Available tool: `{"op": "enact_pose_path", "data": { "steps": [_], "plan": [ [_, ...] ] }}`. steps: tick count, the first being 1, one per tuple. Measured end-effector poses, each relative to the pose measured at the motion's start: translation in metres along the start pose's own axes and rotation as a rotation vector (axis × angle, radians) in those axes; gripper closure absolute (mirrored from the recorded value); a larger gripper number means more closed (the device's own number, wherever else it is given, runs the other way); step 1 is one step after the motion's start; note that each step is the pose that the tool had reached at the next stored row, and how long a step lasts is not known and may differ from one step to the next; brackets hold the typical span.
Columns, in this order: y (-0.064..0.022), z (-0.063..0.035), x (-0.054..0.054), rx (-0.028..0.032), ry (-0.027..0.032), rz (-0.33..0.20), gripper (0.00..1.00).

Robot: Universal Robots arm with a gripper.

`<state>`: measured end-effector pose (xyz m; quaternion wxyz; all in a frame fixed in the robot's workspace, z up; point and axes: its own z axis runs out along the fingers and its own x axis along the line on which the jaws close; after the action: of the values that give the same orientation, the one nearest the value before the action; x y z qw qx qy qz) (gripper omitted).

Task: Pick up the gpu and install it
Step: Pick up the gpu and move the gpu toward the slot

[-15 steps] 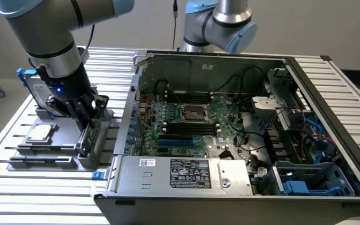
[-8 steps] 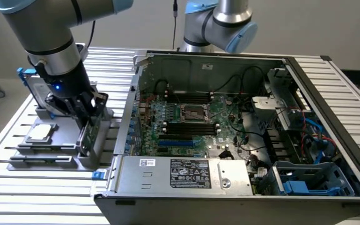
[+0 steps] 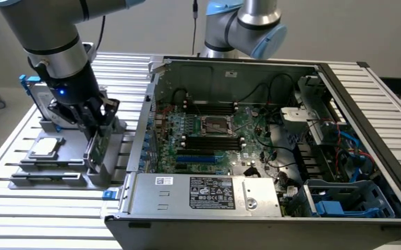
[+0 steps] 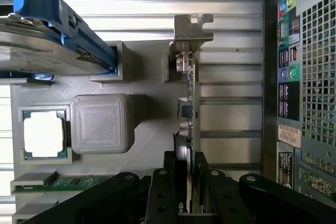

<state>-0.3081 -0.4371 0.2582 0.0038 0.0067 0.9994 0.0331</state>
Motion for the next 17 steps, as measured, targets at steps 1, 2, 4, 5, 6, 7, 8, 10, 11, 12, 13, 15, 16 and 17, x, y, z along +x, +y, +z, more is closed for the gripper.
{"op": "enact_pose_path", "data": {
  "steps": [1, 2, 4, 5, 6, 7, 8, 10, 11, 12, 13, 15, 16, 17],
  "plan": [
    [0.0001, -0.0017, 0.0, -0.0007, 0.0002, 0.0, 0.74],
    [0.0002, -0.0038, 0.0, -0.0014, 0.0004, 0.0, 0.74],
    [0.0006, -0.0088, 0.0, -0.0028, 0.0008, 0.0, 0.74],
    [0.0007, -0.0117, 0.0, -0.0035, 0.0012, 0.0, 0.74],
    [0.001, -0.0148, 0.0, -0.0042, 0.0015, 0.0, 0.74],
    [0.0012, -0.018, 0.0, -0.0051, 0.0016, 0.0, 0.74],
    [0.0014, -0.0213, 0.0, -0.0062, 0.0017, 0.0, 0.74],
    [0.0019, -0.0282, 0.0, -0.0075, 0.0019, 0.0, 0.74],
    [0.0021, -0.0317, 0.0, -0.0079, 0.0019, 0.0, 0.74],
    [0.0023, -0.0353, 0.0, -0.0082, 0.002, 0.0, 0.74],
    [0.0026, -0.0392, 0.0, -0.0084, 0.002, 0.0, 0.74],
    [0.0032, -0.0482, 0.0, -0.0085, 0.002, 0.0, 0.74],
    [0.0035, -0.0527, 0.0, -0.0085, 0.002, 0.0, 0.74],
    [0.0038, -0.0575, 0.0, -0.0086, 0.002, 0.0, 0.74]
  ]
}}
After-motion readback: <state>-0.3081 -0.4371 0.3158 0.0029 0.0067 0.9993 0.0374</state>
